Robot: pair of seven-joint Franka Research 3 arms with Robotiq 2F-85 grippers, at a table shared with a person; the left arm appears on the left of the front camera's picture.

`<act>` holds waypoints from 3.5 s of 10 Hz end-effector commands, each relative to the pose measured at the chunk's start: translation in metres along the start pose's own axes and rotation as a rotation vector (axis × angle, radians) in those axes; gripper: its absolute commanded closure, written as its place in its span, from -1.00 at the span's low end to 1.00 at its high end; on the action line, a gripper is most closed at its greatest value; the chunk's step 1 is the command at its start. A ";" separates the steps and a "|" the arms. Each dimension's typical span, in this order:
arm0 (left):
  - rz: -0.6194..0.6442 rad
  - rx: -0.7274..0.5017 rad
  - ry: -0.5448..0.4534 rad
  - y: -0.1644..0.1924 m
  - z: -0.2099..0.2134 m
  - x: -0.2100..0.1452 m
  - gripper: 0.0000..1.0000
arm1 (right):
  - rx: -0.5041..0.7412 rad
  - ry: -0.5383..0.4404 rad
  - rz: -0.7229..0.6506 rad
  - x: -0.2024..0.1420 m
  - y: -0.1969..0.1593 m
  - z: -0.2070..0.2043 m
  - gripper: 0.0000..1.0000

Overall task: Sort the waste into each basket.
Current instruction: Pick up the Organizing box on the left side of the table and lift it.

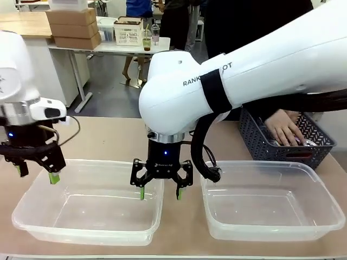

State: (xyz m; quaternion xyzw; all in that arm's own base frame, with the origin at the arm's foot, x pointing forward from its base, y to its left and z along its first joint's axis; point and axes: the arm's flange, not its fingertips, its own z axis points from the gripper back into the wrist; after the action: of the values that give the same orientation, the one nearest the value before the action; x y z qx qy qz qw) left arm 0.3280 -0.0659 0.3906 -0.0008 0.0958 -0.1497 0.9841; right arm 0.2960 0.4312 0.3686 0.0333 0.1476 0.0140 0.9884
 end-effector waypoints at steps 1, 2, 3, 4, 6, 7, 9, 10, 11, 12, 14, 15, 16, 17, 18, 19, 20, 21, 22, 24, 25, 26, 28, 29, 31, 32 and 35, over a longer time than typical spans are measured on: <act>0.061 0.091 0.035 -0.004 -0.074 -0.063 -1.00 | 0.027 0.032 0.012 0.000 0.005 0.004 -1.00; 0.070 0.084 0.049 -0.001 -0.081 -0.067 -1.00 | 0.025 0.025 0.013 0.000 0.006 0.004 -1.00; 0.077 0.080 0.028 0.001 -0.084 -0.069 -1.00 | -0.003 0.030 0.016 0.000 0.006 0.002 -1.00; 0.075 0.084 0.008 0.002 -0.085 -0.070 0.09 | -0.024 0.019 0.016 -0.002 0.007 0.001 0.17; 0.072 0.053 -0.059 0.002 -0.082 -0.072 1.00 | -0.032 0.021 -0.010 -0.002 0.007 0.002 1.00; 0.079 0.054 -0.060 0.003 -0.081 -0.073 1.00 | -0.039 0.019 -0.017 -0.003 0.007 0.002 1.00; 0.074 0.055 -0.064 0.008 -0.078 -0.076 0.73 | -0.046 0.023 -0.026 -0.005 0.007 0.002 0.70; 0.068 0.051 -0.060 0.009 -0.076 -0.077 0.92 | -0.053 0.030 -0.029 -0.006 0.007 0.003 1.00; 0.070 0.052 -0.068 0.009 -0.073 -0.078 1.00 | -0.058 0.034 -0.036 -0.007 0.006 0.004 1.00; 0.071 0.050 -0.071 0.009 -0.071 -0.078 1.00 | -0.062 0.029 -0.045 -0.007 0.004 0.006 1.00; 0.080 0.056 -0.082 0.010 -0.057 -0.081 1.00 | -0.075 0.019 -0.064 -0.007 -0.003 0.011 1.00; 0.108 0.042 -0.081 0.012 -0.047 -0.083 1.00 | -0.091 0.026 -0.067 -0.007 -0.005 0.013 1.00; 0.166 0.023 -0.071 0.015 -0.021 -0.086 1.00 | -0.125 0.016 -0.055 -0.008 -0.010 0.023 1.00; 0.187 0.018 -0.079 0.016 0.007 -0.088 1.00 | -0.143 0.022 -0.032 -0.010 -0.017 0.035 1.00; 0.220 0.010 -0.070 0.015 0.038 -0.087 1.00 | -0.157 0.006 -0.028 -0.016 -0.029 0.055 1.00; 0.215 0.019 -0.064 0.009 0.067 -0.083 1.00 | -0.163 -0.013 -0.010 -0.025 -0.045 0.081 1.00; 0.202 0.040 -0.057 -0.004 0.094 -0.072 1.00 | -0.169 -0.025 0.027 -0.040 -0.061 0.108 1.00; 0.180 0.066 -0.081 -0.020 0.118 -0.060 1.00 | -0.178 -0.012 0.059 -0.049 -0.074 0.123 1.00; 0.145 0.028 -0.087 -0.031 0.140 -0.046 1.00 | -0.188 0.007 0.112 -0.056 -0.089 0.131 1.00; 0.142 -0.001 -0.105 -0.048 0.167 -0.021 1.00 | -0.149 0.058 0.237 -0.068 -0.126 0.129 1.00; 0.124 -0.002 -0.126 -0.057 0.172 -0.013 1.00 | -0.115 0.044 0.259 -0.071 -0.139 0.123 1.00; 0.124 -0.065 -0.141 -0.073 0.158 -0.034 1.00 | -0.083 -0.004 0.175 -0.067 -0.075 0.144 0.88; 0.124 -0.065 -0.141 -0.073 0.158 -0.034 1.00 | -0.083 -0.004 0.175 -0.067 -0.075 0.144 0.88; 0.124 -0.065 -0.141 -0.073 0.158 -0.034 1.00 | -0.049 -0.007 0.205 -0.067 -0.086 0.142 0.82; 0.094 -0.099 -0.129 -0.087 0.165 -0.023 0.81 | -0.022 -0.008 0.112 -0.057 -0.100 0.146 0.86; 0.111 -0.081 -0.104 -0.088 0.167 -0.016 0.81 | -0.034 -0.008 0.060 -0.052 -0.103 0.150 0.86; 0.105 -0.064 0.010 -0.097 0.174 0.027 0.81 | -0.051 -0.064 -0.063 -0.046 -0.117 0.173 0.86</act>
State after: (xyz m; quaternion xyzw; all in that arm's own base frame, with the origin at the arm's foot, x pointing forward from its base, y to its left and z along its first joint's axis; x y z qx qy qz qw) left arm 0.3437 -0.1656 0.5496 -0.0459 0.0778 -0.0986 0.9910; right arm 0.3035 0.3095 0.5284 0.0236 0.1273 0.0108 0.9915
